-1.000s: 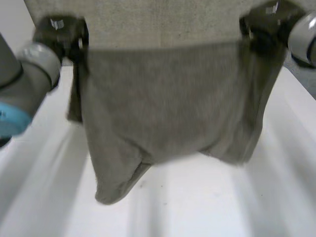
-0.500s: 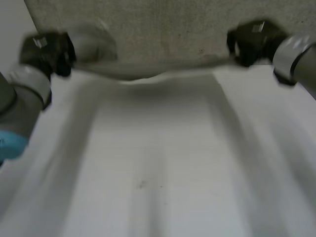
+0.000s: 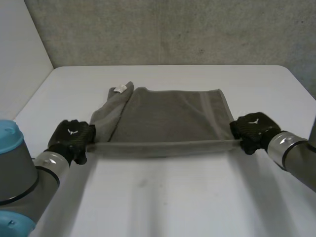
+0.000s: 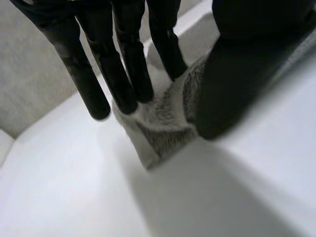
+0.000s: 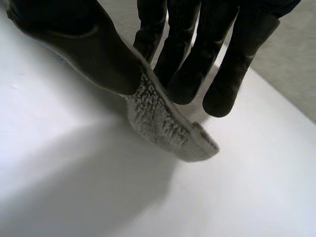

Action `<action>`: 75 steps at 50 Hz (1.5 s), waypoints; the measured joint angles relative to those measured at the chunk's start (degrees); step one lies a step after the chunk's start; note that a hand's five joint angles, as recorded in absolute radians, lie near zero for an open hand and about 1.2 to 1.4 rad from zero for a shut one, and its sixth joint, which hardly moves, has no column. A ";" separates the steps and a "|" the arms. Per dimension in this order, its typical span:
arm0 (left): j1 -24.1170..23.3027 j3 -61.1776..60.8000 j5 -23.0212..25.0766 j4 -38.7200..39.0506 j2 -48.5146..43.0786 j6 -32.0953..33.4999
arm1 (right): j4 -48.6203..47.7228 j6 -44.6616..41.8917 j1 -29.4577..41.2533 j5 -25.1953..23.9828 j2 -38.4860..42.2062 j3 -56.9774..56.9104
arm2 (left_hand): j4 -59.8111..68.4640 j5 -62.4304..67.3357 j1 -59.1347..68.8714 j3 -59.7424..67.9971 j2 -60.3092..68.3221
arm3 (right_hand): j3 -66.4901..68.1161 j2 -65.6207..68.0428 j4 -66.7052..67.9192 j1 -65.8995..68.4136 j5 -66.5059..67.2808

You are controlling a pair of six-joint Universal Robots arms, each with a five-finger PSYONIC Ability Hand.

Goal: Fold the towel.

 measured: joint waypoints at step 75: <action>5.78 8.20 17.94 0.06 -14.99 4.91 | -5.43 0.86 -10.00 -0.42 2.71 -0.30 | -16.44 -17.07 -16.69 -16.49 -16.39 | -0.01 0.00 0.00 0.05 0.19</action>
